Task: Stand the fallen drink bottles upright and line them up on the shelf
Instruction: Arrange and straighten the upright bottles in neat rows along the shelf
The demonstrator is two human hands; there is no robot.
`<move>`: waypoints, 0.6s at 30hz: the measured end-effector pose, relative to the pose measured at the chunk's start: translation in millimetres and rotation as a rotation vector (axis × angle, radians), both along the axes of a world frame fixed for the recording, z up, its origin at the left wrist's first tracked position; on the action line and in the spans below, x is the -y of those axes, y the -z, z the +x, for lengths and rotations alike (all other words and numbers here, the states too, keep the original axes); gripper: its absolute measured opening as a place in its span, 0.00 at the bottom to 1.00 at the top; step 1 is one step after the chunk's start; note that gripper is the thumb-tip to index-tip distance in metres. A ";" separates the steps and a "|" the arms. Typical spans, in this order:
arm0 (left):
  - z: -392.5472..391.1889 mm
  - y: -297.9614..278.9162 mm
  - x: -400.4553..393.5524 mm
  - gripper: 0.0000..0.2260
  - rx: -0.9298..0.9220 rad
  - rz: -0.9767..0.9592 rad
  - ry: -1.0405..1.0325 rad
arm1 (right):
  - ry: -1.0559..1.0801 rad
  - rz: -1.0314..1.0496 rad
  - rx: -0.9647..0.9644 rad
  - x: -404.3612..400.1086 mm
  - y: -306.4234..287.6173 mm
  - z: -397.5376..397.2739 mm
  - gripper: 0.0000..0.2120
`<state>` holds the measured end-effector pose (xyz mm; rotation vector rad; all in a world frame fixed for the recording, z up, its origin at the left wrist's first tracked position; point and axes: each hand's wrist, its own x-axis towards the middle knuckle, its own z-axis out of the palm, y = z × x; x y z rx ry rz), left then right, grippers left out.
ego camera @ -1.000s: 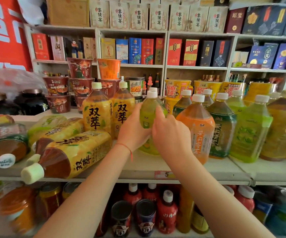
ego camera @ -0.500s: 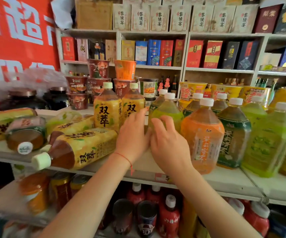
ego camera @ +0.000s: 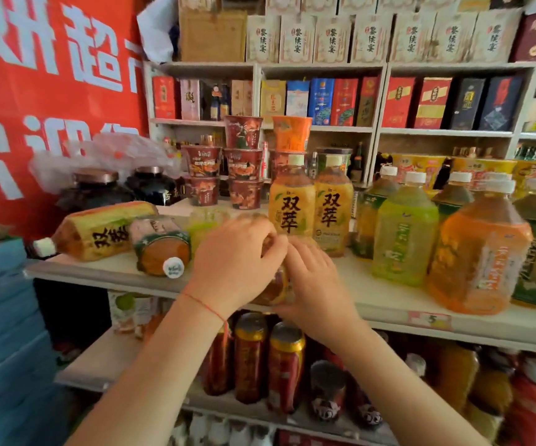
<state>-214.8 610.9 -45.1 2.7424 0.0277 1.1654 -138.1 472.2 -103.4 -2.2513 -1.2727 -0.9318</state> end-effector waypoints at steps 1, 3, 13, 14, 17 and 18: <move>-0.9 4.6 -8.2 0.15 0.004 -0.015 0.058 | 0.011 0.018 -0.017 -3.3 0.2 -2.3 0.44; -2.2 12.6 -18.5 0.20 0.043 -0.090 0.234 | 0.018 0.038 -0.044 -2.9 -1.3 -4.2 0.44; 45.4 31.9 -57.8 0.14 0.010 -0.200 0.191 | 0.146 0.370 -0.319 1.6 -31.2 -9.0 0.41; 49.3 31.7 -59.2 0.15 -0.071 -0.166 0.156 | 0.152 0.418 -0.338 0.6 -35.2 -7.8 0.39; 54.3 31.3 -60.0 0.19 -0.219 -0.113 0.118 | 0.236 0.574 -0.335 -2.9 -43.6 1.7 0.31; 55.1 31.2 -59.7 0.19 -0.219 -0.102 0.108 | 0.287 0.622 -0.332 -4.1 -45.9 7.2 0.30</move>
